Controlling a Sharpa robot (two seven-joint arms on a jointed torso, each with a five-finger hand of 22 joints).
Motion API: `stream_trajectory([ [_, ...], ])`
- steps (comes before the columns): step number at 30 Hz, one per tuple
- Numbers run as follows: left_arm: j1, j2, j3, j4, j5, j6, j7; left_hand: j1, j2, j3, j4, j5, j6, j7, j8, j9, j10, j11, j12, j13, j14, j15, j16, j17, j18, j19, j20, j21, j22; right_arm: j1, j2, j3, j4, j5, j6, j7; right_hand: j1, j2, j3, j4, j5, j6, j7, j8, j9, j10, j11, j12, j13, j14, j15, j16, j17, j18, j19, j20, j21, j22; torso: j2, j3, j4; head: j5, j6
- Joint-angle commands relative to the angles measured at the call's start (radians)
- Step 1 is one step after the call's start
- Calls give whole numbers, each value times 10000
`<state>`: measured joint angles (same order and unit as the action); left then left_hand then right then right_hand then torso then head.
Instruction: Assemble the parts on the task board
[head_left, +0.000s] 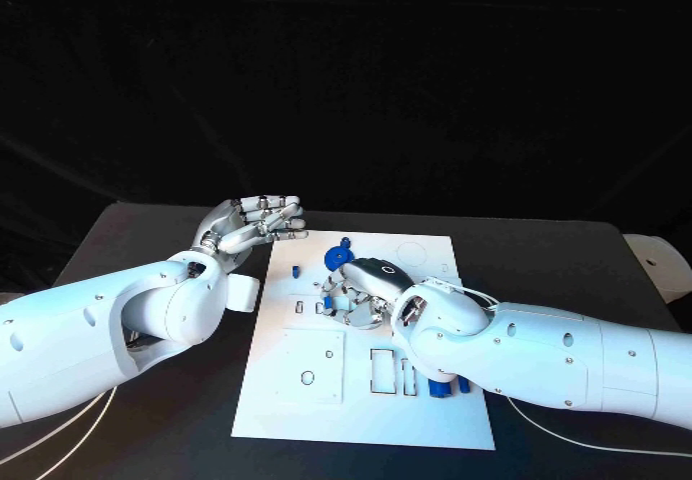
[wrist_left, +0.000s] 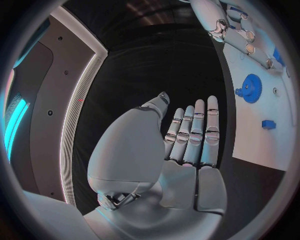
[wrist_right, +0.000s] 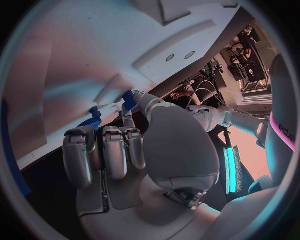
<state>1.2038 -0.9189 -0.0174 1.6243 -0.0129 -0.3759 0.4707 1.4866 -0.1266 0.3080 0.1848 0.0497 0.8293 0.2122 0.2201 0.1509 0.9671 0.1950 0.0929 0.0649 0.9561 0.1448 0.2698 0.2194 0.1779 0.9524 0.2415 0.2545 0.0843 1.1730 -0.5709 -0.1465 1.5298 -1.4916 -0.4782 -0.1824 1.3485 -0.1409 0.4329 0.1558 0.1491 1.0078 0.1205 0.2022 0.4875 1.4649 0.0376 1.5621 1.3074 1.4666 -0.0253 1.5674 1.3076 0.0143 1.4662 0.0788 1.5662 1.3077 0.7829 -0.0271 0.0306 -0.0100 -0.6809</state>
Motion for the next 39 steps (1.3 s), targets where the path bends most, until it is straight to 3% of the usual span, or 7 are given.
stream_trajectory([
  [1,11,7,7,12,-1,149,67,-130,-6,71,12,5,56,328,-51,-17,59,-21,-67,-1,50,4,-54,10,55,72,29,-63,-9,-80,-23,-70,-48,-313,675,-470,-77,-6,-71,7,-64,155,-107,250,0,968,-58,-47,2538,1042,-88,34,2632,-143,1046,-54,46,2631,0,-1,6,-2,-8],
  [20,11,1,7,15,-1,146,64,-130,-6,71,12,5,56,328,-51,-17,59,-21,-67,-1,50,4,-54,10,55,72,29,-63,-9,-80,20,-70,-77,-563,918,-690,-122,-68,-94,17,-114,108,-89,233,-10,926,-47,-108,2495,1042,-80,34,2632,-143,1046,-51,46,2631,5,-4,-1,-29,-14],
  [39,12,-14,7,22,-1,133,59,-130,-6,71,12,5,56,328,-51,-17,59,-21,-67,-1,50,4,-54,10,55,72,29,-63,-9,-79,49,-70,-120,-687,937,-777,-323,-308,-172,150,-186,-351,119,-13,-139,748,130,-361,2324,1042,61,34,2632,-143,1046,55,46,2631,1,-3,5,-56,1],
])
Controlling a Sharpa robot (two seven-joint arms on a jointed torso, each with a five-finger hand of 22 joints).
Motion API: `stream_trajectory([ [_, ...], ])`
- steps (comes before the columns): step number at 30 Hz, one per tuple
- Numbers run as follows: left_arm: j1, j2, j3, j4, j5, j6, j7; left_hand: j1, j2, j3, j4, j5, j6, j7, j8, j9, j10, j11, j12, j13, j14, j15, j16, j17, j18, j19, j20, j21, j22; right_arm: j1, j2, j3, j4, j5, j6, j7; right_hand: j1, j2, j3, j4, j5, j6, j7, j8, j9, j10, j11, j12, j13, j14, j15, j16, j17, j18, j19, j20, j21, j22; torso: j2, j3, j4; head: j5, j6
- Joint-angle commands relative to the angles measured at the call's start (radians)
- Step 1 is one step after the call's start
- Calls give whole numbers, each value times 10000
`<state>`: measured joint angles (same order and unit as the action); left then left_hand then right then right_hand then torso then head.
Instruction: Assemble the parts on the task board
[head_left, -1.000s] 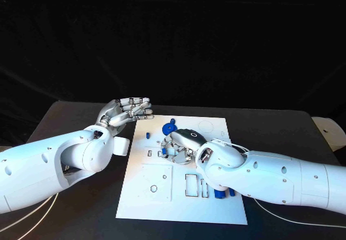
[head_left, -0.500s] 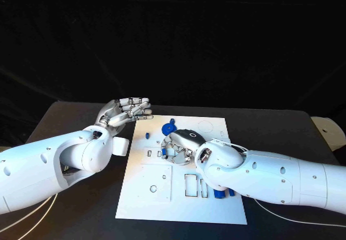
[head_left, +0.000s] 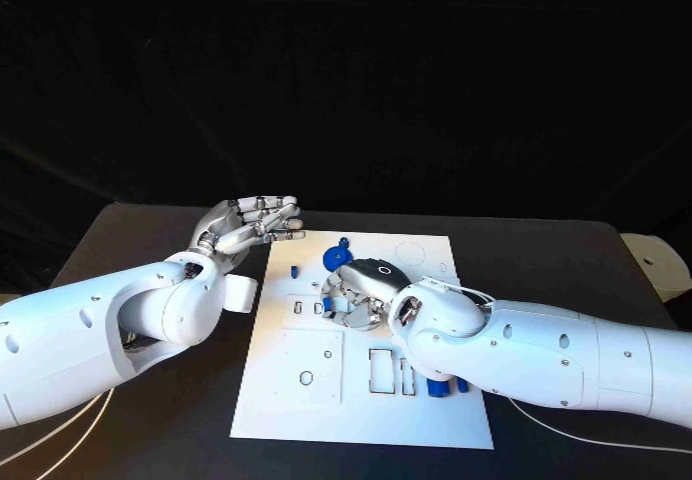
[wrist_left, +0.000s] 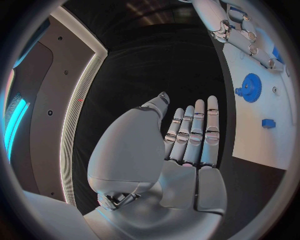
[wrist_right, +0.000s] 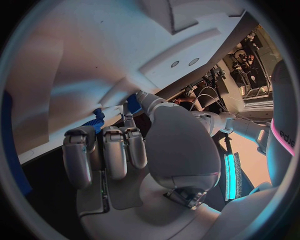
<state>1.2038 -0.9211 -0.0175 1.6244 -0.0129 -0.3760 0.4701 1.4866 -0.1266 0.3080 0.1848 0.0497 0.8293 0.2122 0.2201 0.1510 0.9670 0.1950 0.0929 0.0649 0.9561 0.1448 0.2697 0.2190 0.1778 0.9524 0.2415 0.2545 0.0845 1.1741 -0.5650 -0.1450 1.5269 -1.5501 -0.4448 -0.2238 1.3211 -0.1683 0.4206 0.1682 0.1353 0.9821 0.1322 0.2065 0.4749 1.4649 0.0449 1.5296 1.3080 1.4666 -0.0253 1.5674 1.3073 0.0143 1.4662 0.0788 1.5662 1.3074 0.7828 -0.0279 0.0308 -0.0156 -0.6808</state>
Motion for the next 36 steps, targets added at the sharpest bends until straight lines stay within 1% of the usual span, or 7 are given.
stream_trajectory([
  [1,11,6,8,21,-2,134,64,-130,-6,71,12,5,56,328,-51,-17,60,-21,-67,-2,50,4,-53,14,55,72,29,-63,-10,-90,-8,-85,-92,-102,592,-360,-53,-42,-50,32,-49,-113,12,-67,-20,735,66,-52,2307,1042,69,34,2635,-143,1046,62,46,2634,1,6,2,1,2],
  [13,11,2,8,19,-2,138,53,-130,-6,71,12,5,56,328,-51,-17,60,-21,-67,-2,50,4,-53,14,55,72,29,-63,-10,-89,-11,-85,-97,-102,516,-353,-97,-129,-89,82,-60,-247,79,-148,-67,587,129,-259,2167,1042,126,34,2635,-143,1046,115,46,2634,1,9,3,-12,14],
  [16,11,2,8,15,-2,138,52,-130,-6,71,12,5,56,328,-51,-17,60,-21,-67,-2,50,4,-53,14,55,72,29,-63,-10,-89,-11,-85,-95,-101,487,-337,-115,-176,-113,98,-61,-287,100,-171,-81,555,147,-302,2139,1042,143,34,2635,-143,1046,132,46,2634,-1,9,2,-10,14],
  [20,11,3,8,8,-2,148,46,-139,-3,105,-16,5,65,331,-72,-24,77,-20,-113,-2,60,4,-89,39,56,83,29,-77,-31,-89,-10,-85,-99,-73,490,-299,-225,-332,-239,203,-46,-428,160,-252,-127,450,206,-444,2044,1042,197,34,2635,-143,1046,186,46,2634,1,10,-2,-9,21],
  [33,11,-3,8,-1,-2,171,26,-139,-3,105,-16,5,65,331,-72,-24,77,-20,-113,-2,60,4,-89,39,56,83,29,-77,-31,-89,-3,-85,-100,-67,367,-271,-230,-423,-321,239,-43,-508,180,-294,-150,355,226,-573,1957,1042,219,34,2635,-143,1046,212,46,2634,0,5,-3,-9,9],
  [36,11,-2,8,-6,-2,173,25,-149,-6,107,-17,5,63,336,-78,-26,76,-17,-124,-2,62,5,-95,44,56,85,30,-79,-35,-89,1,-85,-103,-70,338,-247,-231,-484,-388,260,-62,-540,189,-308,-158,308,237,-637,1914,1042,229,34,2635,-143,1046,225,46,2634,-4,3,-1,-14,14],
])
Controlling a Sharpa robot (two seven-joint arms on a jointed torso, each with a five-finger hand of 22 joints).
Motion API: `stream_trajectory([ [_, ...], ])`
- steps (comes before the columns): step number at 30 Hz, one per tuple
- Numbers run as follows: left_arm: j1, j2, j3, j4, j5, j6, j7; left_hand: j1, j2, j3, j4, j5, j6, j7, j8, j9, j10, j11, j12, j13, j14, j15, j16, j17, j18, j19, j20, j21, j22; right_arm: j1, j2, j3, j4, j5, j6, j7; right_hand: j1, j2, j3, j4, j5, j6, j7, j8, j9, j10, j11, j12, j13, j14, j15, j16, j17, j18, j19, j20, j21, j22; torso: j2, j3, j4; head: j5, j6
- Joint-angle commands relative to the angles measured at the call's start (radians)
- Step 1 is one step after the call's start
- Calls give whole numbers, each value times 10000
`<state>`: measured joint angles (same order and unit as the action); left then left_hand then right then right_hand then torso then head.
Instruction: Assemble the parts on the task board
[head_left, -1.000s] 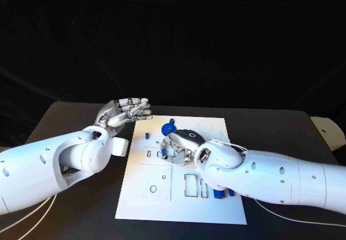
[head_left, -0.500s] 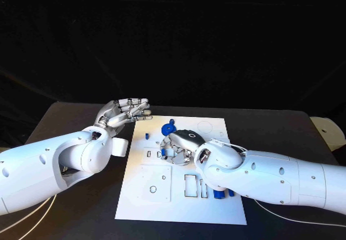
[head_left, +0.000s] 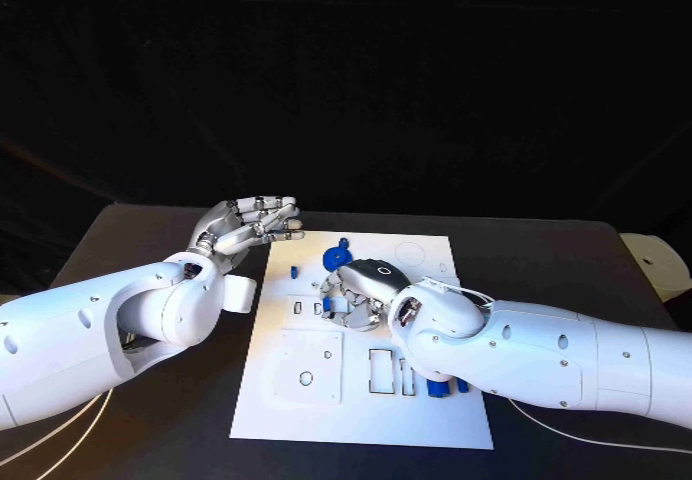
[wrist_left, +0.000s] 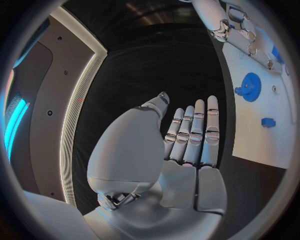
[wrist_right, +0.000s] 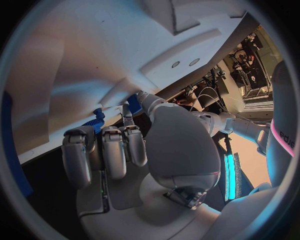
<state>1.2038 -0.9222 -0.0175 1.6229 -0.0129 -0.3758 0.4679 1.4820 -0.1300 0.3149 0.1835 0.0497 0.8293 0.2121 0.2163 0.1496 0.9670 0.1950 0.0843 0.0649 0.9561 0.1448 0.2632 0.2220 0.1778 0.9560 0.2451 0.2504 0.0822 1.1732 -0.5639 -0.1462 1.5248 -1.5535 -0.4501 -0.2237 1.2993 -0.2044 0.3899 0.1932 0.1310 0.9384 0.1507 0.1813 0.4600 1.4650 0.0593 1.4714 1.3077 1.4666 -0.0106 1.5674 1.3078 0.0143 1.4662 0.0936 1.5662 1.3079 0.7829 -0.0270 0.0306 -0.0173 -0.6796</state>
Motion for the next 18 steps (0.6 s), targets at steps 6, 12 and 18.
stream_trajectory([
  [6,10,7,8,3,-2,170,48,-102,28,38,-4,5,63,336,-41,-12,76,-17,-38,-3,63,5,-29,14,56,49,-6,-38,-12,-81,-29,-73,-51,-29,304,-152,8,-193,-734,350,-471,-293,53,-122,-49,253,133,-123,1867,1042,132,34,2630,-143,1046,131,46,2629,-1,-7,0,3,-3],
  [12,10,-1,8,-2,-2,167,44,-102,28,38,-4,5,63,336,-41,-12,76,-17,-38,-3,63,5,-29,14,56,49,-6,-38,-12,-81,-95,-73,16,-26,53,-53,521,8,-2075,965,-754,-722,181,-285,-206,167,262,-210,1794,1042,234,34,2630,-143,1046,226,46,2629,1,-2,1,5,-4],
  [18,10,-4,8,-18,-2,169,46,-103,26,44,-12,5,60,337,-48,-14,75,-15,-50,-3,65,5,-37,19,57,54,-7,-40,-16,-81,-201,-71,167,-25,-344,66,619,73,-2401,987,-746,-862,223,-337,-265,127,296,-252,1759,1042,261,34,2630,-143,1046,249,46,2629,0,6,4,5,1],
])
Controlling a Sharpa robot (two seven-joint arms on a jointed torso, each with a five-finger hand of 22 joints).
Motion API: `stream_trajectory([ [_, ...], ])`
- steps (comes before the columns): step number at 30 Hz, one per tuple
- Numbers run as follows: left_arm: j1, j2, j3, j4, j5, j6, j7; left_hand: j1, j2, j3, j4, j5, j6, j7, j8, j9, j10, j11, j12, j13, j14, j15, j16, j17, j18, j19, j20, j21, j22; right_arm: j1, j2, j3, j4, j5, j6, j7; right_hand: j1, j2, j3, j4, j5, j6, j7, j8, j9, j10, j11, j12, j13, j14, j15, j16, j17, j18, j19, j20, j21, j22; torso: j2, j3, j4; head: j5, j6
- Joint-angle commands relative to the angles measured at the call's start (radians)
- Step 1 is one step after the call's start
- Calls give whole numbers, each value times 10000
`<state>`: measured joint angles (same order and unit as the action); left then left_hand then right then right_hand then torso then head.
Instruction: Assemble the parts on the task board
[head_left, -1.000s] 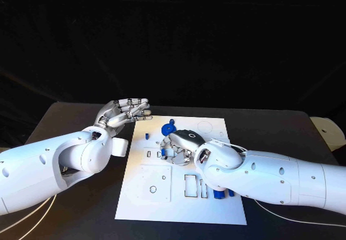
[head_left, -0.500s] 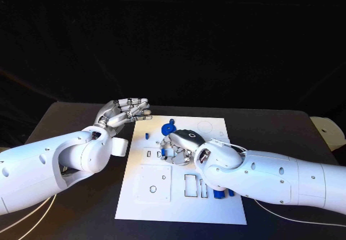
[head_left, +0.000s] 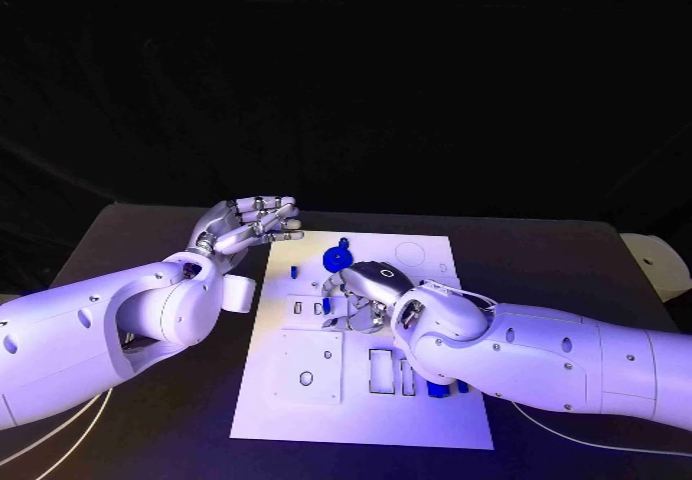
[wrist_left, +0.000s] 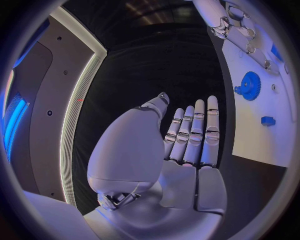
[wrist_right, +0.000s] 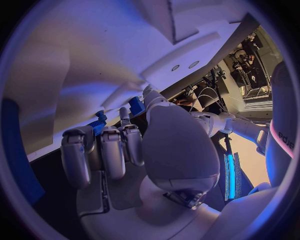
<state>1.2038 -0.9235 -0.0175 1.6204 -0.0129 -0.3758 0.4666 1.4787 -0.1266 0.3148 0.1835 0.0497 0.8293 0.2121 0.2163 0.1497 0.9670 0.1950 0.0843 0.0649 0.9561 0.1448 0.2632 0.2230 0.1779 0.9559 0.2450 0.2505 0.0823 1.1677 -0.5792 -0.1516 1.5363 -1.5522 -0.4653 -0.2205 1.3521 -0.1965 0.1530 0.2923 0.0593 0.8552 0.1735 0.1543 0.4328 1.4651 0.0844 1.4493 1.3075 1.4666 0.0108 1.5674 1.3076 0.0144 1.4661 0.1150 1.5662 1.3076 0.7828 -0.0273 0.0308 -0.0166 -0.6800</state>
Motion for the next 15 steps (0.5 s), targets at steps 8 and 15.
stream_trajectory([
  [8,10,9,7,-16,-2,171,57,-68,-8,48,-16,5,59,336,-51,-16,73,-14,-55,-4,65,6,-39,11,57,57,-7,-41,-18,-20,-328,32,457,-109,-966,196,227,160,-81,-15,97,35,-15,-12,-6,193,41,61,1818,1042,50,34,2632,-144,1047,45,46,2632,-5,14,0,6,7],
  [15,9,8,7,-69,-50,243,-5,-64,-12,54,-27,5,55,334,-57,-19,68,-13,-67,-5,67,6,-46,16,57,61,-7,-42,-21,104,-645,163,735,331,-1890,842,266,144,-226,3,226,-212,55,-153,-101,182,93,51,1803,1042,83,34,2632,-144,1047,65,46,2632,-11,3,-14,-9,61],
])
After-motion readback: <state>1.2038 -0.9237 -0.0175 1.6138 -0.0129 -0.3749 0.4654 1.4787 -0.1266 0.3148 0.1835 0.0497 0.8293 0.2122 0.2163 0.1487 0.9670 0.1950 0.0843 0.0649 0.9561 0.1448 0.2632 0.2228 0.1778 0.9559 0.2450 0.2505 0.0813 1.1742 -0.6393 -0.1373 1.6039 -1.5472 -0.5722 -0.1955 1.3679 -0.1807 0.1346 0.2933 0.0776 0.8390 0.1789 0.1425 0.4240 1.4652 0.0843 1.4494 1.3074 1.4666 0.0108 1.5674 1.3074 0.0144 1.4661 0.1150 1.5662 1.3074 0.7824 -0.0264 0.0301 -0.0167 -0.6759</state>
